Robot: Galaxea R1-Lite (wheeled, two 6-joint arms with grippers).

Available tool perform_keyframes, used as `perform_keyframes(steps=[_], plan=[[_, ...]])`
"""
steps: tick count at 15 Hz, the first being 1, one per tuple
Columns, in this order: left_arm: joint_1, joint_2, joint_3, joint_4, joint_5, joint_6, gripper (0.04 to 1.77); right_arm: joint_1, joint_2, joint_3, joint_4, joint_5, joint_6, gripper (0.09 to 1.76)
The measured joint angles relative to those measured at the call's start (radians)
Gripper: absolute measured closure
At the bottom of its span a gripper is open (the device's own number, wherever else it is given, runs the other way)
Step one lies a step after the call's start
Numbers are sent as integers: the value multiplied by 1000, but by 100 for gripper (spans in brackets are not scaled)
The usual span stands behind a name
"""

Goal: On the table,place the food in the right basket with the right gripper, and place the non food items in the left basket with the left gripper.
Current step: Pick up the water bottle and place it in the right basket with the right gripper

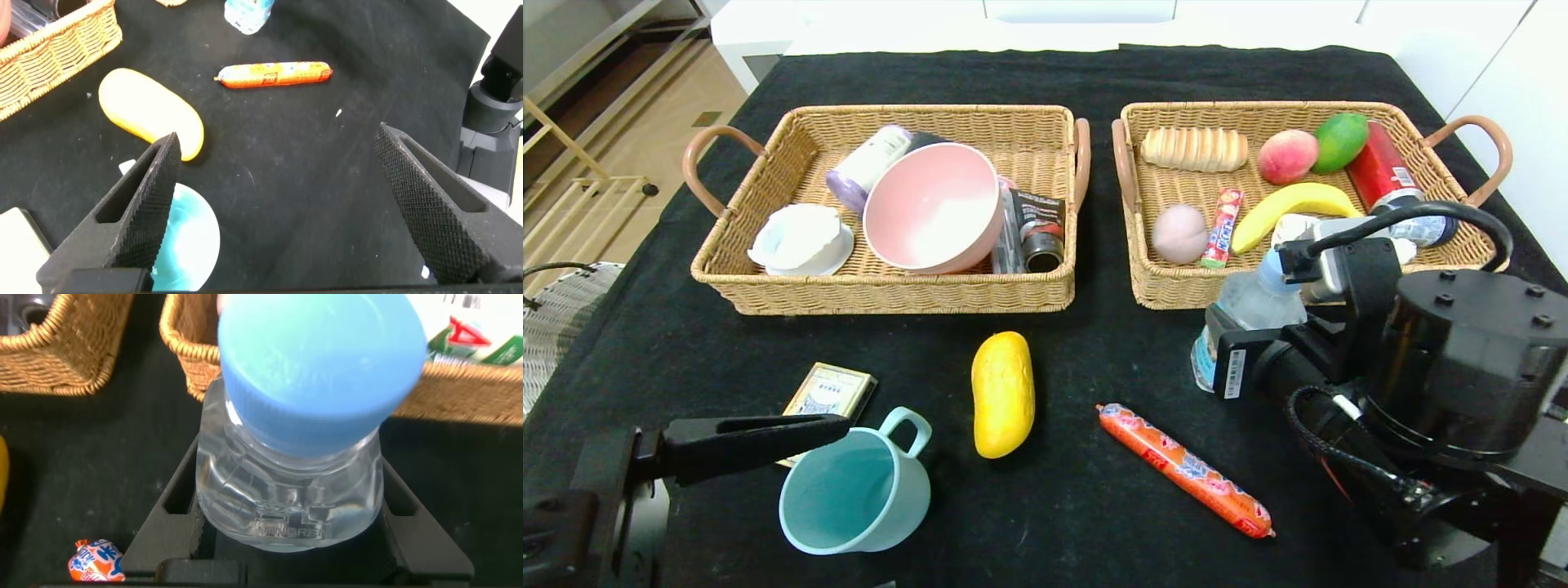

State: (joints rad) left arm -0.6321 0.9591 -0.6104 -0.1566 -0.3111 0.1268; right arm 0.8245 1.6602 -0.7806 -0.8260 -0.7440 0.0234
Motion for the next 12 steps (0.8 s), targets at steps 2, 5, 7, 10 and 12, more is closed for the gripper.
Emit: perform_keyframes(steps=[2, 5, 7, 10, 12], plan=[[0, 1, 0, 0, 0, 0, 9, 16, -39, -2, 6, 2, -44, 88], [0, 5, 1, 0, 0, 0, 9, 25, -92, -15, 16, 8, -67, 88], [0, 9, 4, 0, 0, 1, 9, 24, -113, -53, 47, 8, -73, 88], [0, 13, 7, -1, 0, 1, 9, 16, -125, -156, 117, 11, -82, 89], [0, 14, 7, -3, 0, 1, 9, -10, -121, -240, 174, 45, -84, 89]])
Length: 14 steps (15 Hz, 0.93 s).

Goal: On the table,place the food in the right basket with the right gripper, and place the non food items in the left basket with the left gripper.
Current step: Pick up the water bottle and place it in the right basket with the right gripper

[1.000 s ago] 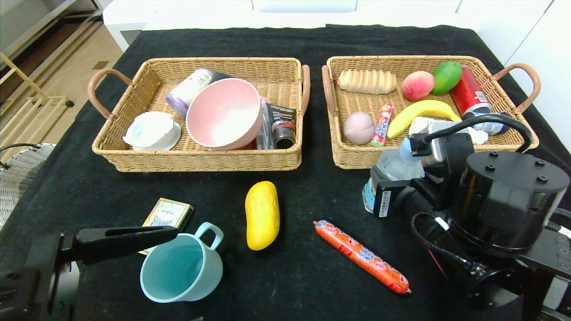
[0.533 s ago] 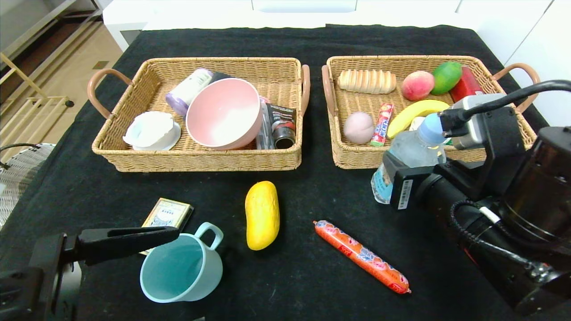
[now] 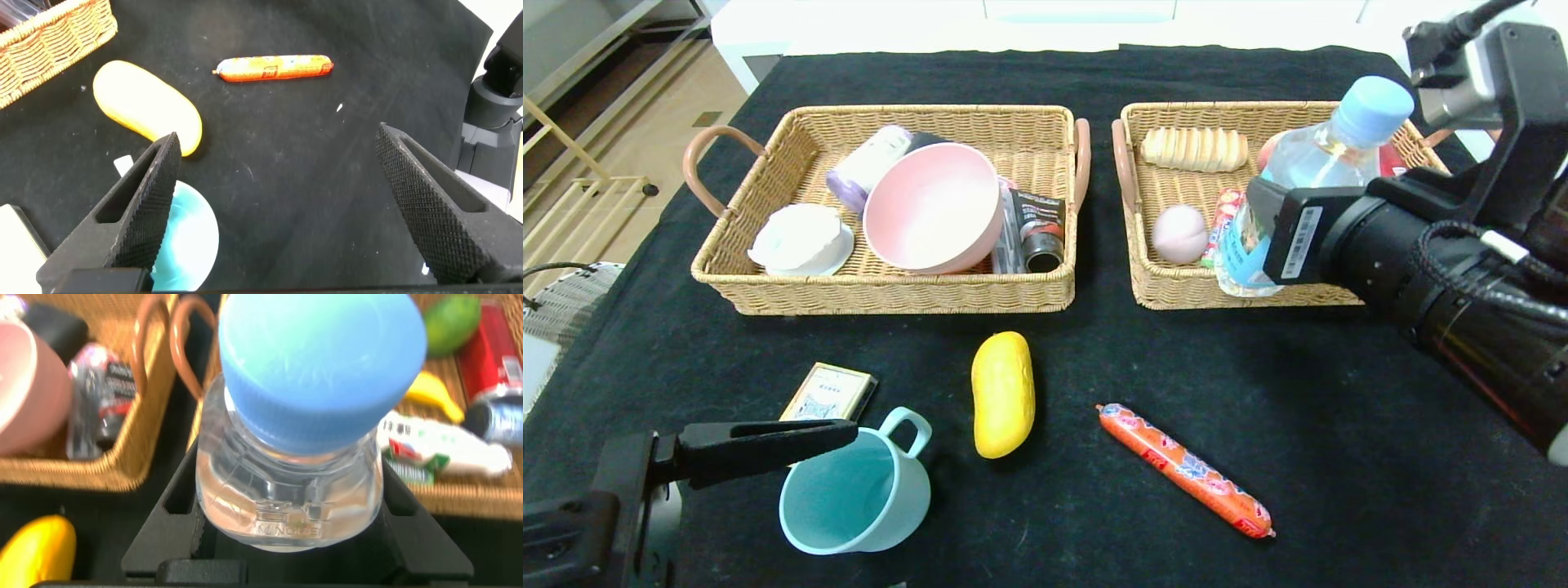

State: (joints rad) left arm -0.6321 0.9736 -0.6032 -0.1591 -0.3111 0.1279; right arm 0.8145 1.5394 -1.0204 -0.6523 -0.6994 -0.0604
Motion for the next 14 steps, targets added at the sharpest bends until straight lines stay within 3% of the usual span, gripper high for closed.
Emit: perform_keyframes(steps=[3, 8, 14], plan=[[1, -1, -2, -2, 0, -1, 9, -57, 27, -138, 99, 50, -2, 89], [3, -9, -6, -2, 0, 1, 9, -166, 140, -324, 122, 87, -14, 89], [3, -11, 6, -54, 2, -2, 9, -248, 264, -443, 131, 132, -17, 89]])
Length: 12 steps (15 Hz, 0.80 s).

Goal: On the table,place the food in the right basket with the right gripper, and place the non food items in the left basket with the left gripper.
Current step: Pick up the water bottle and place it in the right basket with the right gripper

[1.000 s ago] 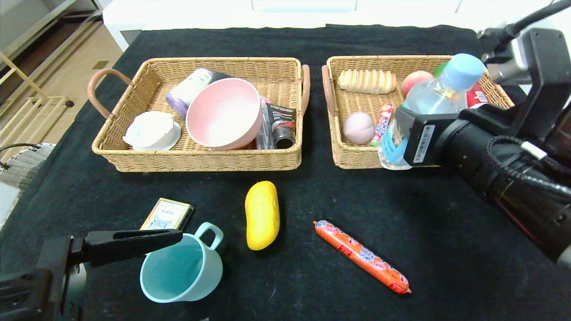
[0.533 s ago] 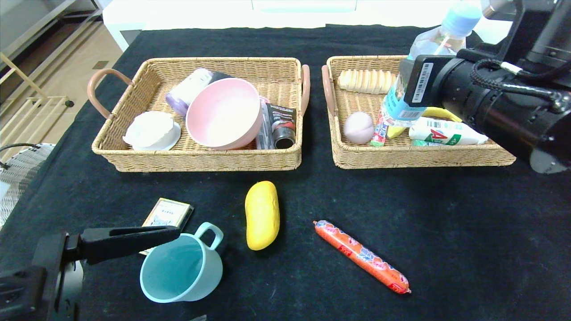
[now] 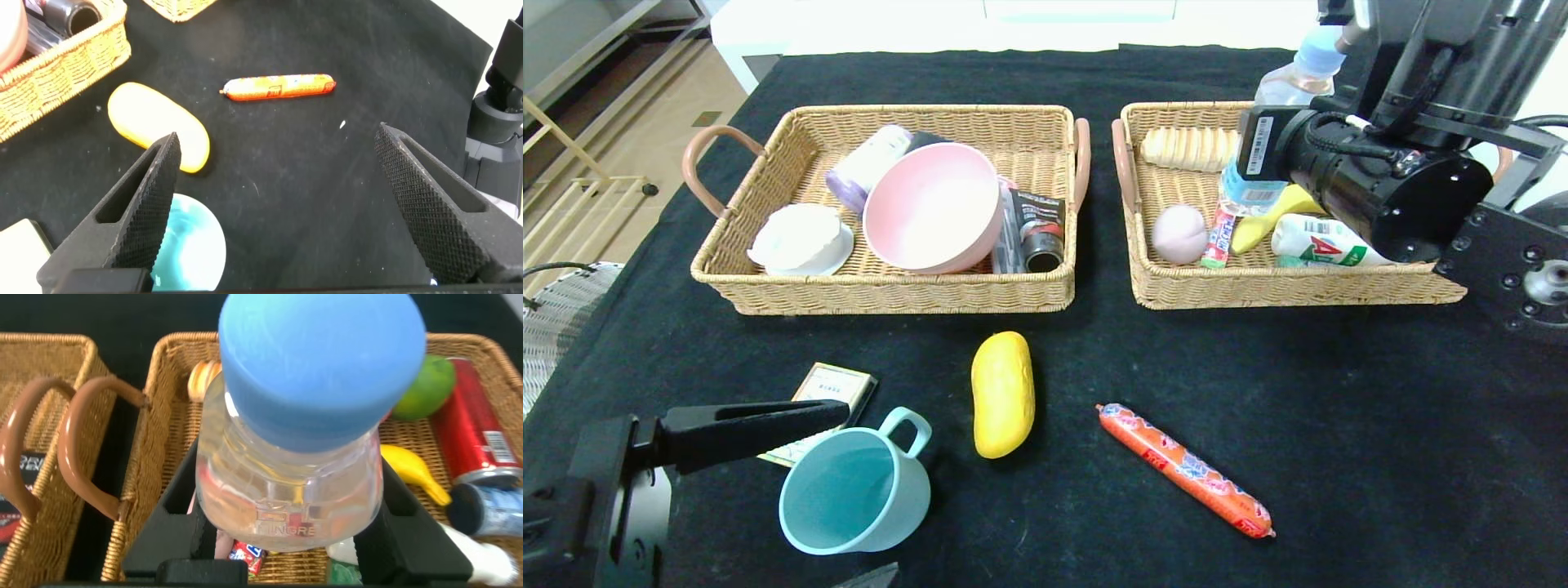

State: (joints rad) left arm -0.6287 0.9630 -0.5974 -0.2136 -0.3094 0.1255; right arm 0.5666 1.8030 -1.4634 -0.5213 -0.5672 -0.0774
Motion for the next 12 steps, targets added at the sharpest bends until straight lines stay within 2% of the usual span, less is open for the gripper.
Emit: perform_keyframes(steps=[2, 12], plan=[[0, 0, 1, -1, 0, 0, 9, -8, 24, -14, 13, 35, 1, 89], [0, 2, 4, -1, 0, 1, 9, -99, 140, -151, 27, 57, 5, 89]])
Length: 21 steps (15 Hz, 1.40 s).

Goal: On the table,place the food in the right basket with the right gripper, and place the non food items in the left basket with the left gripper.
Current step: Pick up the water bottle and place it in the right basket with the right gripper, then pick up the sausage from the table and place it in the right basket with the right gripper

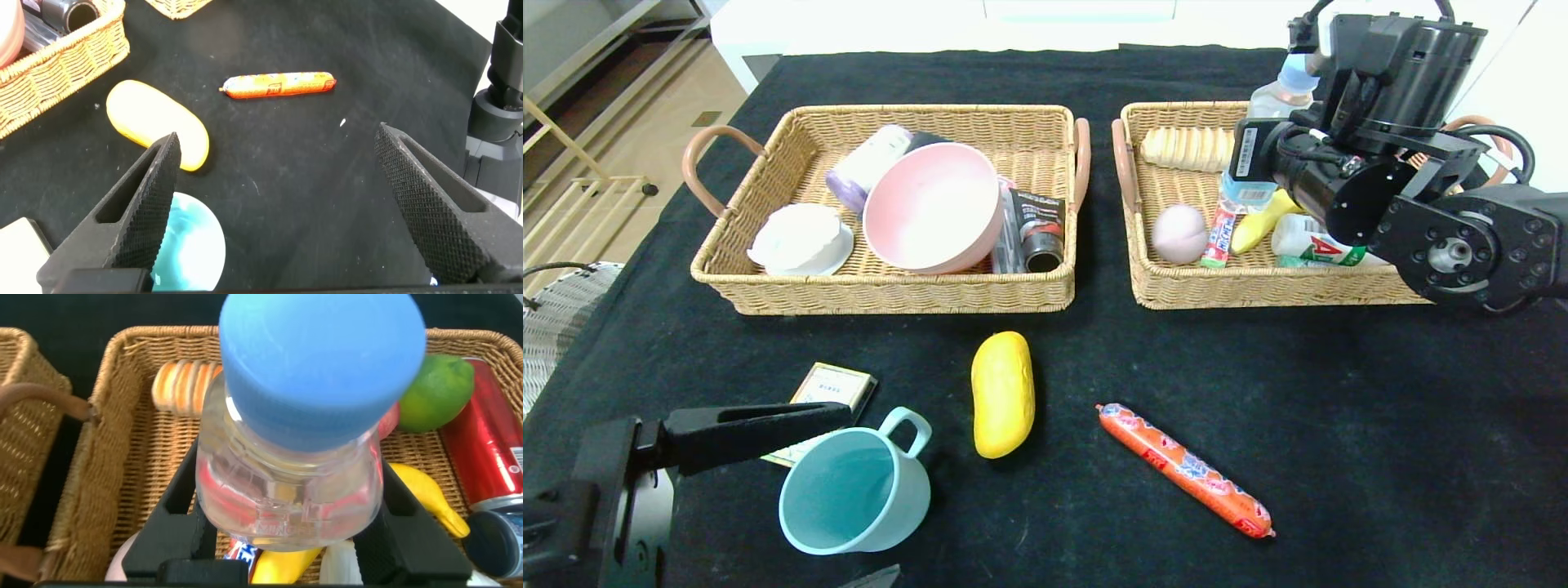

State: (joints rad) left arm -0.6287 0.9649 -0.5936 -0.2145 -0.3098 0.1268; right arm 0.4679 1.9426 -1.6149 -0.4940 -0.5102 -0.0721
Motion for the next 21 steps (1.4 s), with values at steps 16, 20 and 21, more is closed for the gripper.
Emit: perform_keyframes(steps=[16, 20, 21], plan=[[0, 1, 0, 0, 0, 0, 9, 26, -76, 134, 7, 2, -1, 31], [0, 1, 0, 1, 0, 3, 9, 72, -206, 293, 83, 43, -5, 24], [0, 1, 0, 1, 0, 3, 9, 91, -250, 331, 135, 59, -6, 23]])
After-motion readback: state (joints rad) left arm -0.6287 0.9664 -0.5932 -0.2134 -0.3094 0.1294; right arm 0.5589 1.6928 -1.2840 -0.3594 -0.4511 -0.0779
